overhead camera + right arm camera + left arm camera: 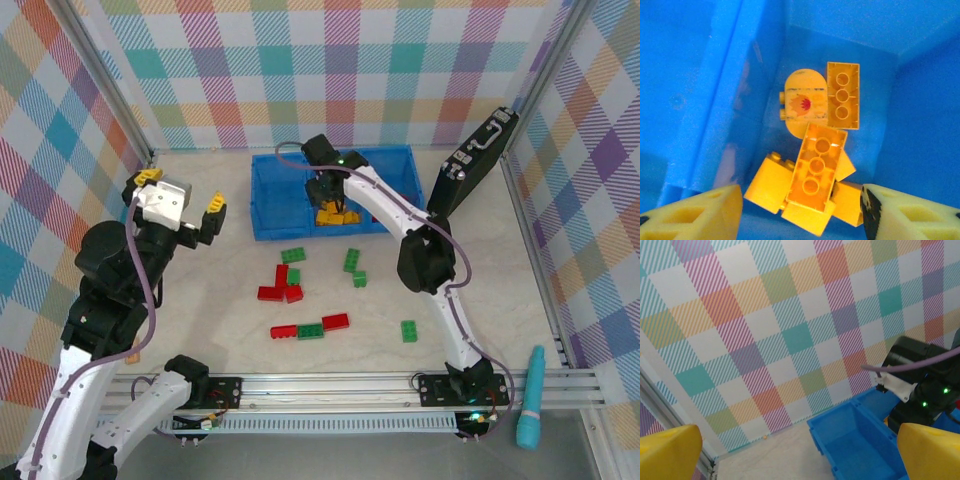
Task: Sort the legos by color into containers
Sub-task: Place the lego in the container, then pick up the lego from the center of the table.
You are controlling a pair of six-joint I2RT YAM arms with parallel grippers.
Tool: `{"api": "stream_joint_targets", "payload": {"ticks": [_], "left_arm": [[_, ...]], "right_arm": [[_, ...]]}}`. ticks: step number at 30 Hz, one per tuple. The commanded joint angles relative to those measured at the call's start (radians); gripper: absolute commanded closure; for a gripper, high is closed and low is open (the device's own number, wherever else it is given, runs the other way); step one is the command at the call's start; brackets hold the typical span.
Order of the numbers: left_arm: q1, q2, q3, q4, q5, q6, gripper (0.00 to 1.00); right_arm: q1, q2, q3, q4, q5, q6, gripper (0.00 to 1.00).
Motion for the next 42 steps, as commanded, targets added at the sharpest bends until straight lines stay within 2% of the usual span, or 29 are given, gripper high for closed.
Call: {"api": "stream_joint_targets", "payload": {"ticks": [1, 4, 6, 8, 12, 16, 18, 24, 38, 42], "left_arm": [[-0.01, 0.016, 0.046, 0.003, -0.036, 0.036, 0.0], [-0.01, -0.004, 0.04, 0.007, -0.021, 0.021, 0.0], [-0.018, -0.028, 0.031, 0.009, -0.009, 0.011, 0.0], [-0.029, -0.042, 0.016, 0.027, -0.012, 0.009, 0.0], [-0.032, -0.038, 0.0, 0.038, -0.009, -0.005, 0.0], [-0.032, -0.031, -0.007, 0.037, 0.007, -0.015, 0.0], [-0.032, -0.033, -0.013, 0.04, 0.0, -0.014, 0.0], [-0.032, -0.03, 0.0, 0.035, -0.02, -0.002, 0.0], [-0.032, -0.012, 0.011, 0.029, -0.032, 0.011, 0.0], [-0.032, -0.016, 0.0, 0.039, -0.031, 0.012, 0.0]], "right_arm": [[0.015, -0.108, 0.017, -0.06, -0.108, 0.02, 0.27], [0.032, -0.197, -0.018, -0.124, -0.136, 0.015, 0.21], [0.046, -0.298, -0.111, -0.142, -0.129, 0.026, 0.18], [0.055, -0.417, -0.26, -0.128, -0.12, 0.059, 0.16], [0.056, -0.697, -0.667, -0.047, -0.094, 0.215, 0.14], [0.065, -0.888, -0.961, -0.003, -0.103, 0.369, 0.14], [0.07, -0.931, -1.056, 0.037, -0.118, 0.404, 0.14], [0.087, -0.896, -1.164, 0.153, -0.142, 0.384, 0.13], [0.092, -0.645, -1.176, 0.282, -0.174, 0.305, 0.14], [0.093, -0.575, -1.155, 0.295, -0.159, 0.303, 0.2]]}}
